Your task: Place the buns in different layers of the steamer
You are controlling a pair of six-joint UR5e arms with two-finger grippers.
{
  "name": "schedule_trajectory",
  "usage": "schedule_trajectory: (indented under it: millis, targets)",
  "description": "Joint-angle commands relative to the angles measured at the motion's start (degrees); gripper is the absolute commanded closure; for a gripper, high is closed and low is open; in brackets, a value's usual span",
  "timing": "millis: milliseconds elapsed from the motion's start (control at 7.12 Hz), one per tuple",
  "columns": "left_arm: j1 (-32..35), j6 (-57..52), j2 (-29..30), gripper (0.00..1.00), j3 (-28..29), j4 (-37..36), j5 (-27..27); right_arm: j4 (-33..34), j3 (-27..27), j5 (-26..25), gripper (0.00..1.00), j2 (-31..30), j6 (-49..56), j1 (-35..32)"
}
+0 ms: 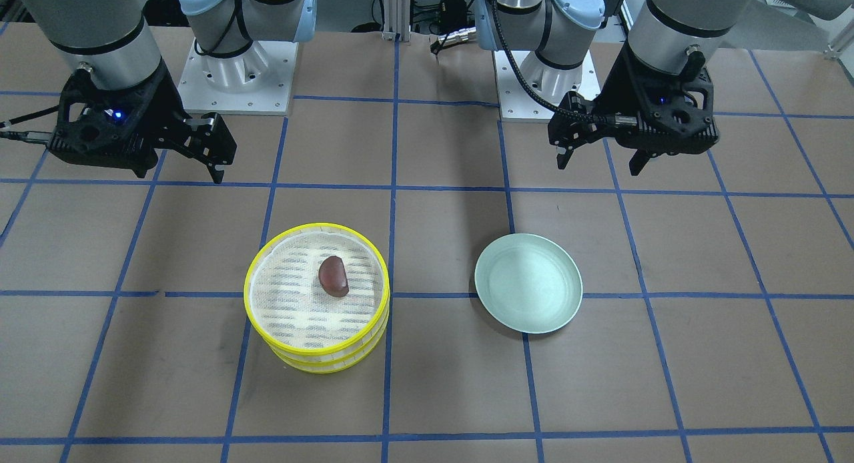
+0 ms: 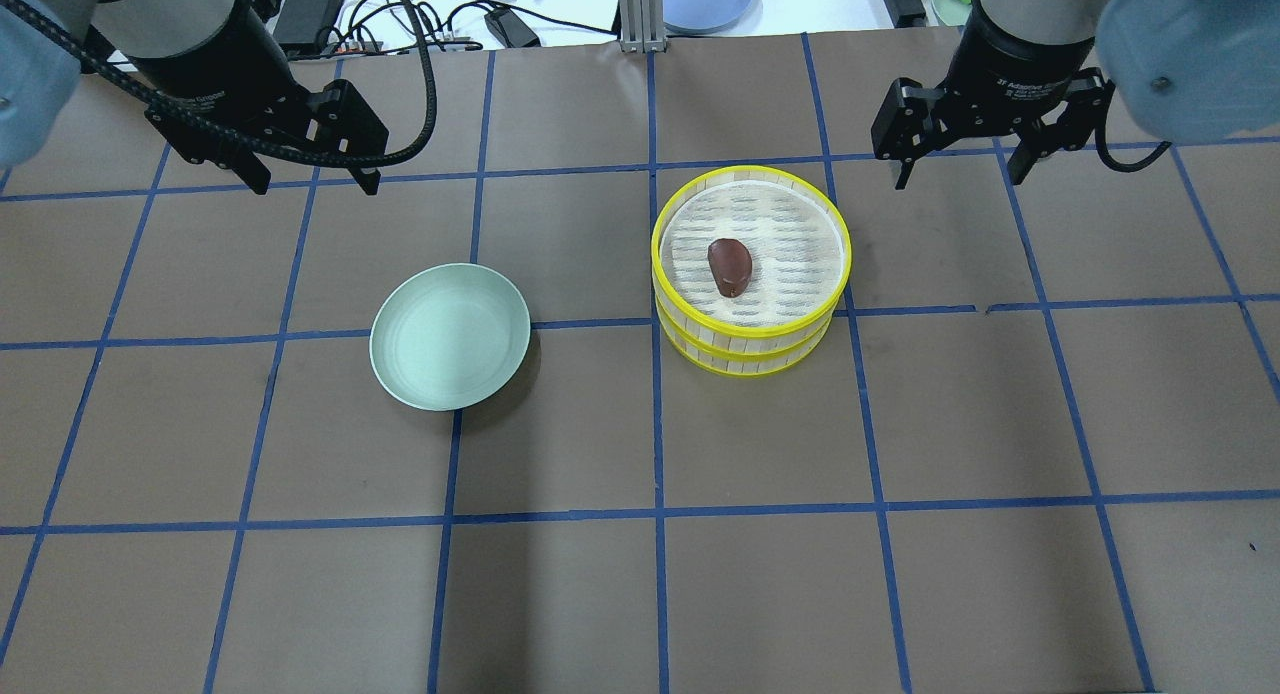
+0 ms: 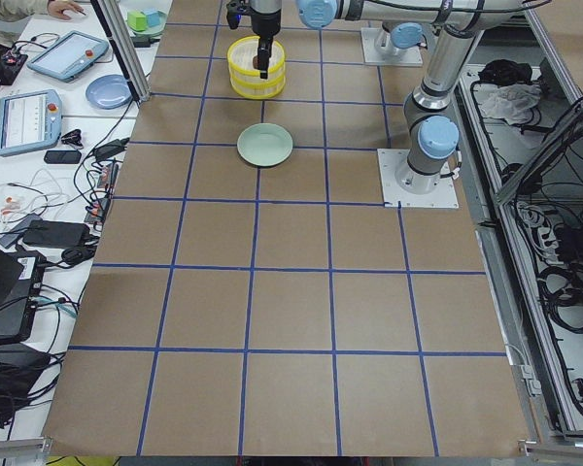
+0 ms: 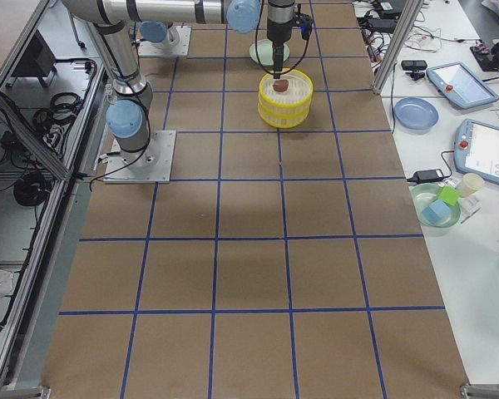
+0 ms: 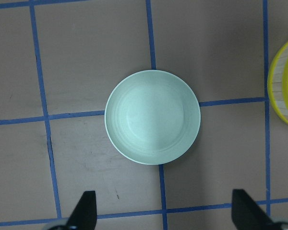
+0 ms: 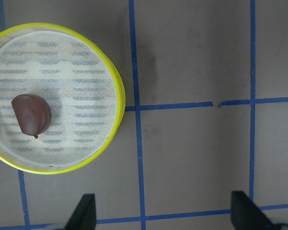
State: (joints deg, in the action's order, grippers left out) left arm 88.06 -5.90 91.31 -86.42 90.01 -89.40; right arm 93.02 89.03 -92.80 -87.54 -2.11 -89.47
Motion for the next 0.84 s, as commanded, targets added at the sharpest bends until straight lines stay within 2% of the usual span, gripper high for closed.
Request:
schedule_trajectory:
  millis: [0,702]
  targets:
    - [0.0,0.0,0.2,0.0,0.1,0.2,0.0,0.1,0.0,0.1,0.0,0.0,-0.1,0.0]
    - [0.7,0.2,0.4,0.0,-0.1,0.4,0.4,0.1,0.0,0.0,0.0,0.0,0.0,0.0]
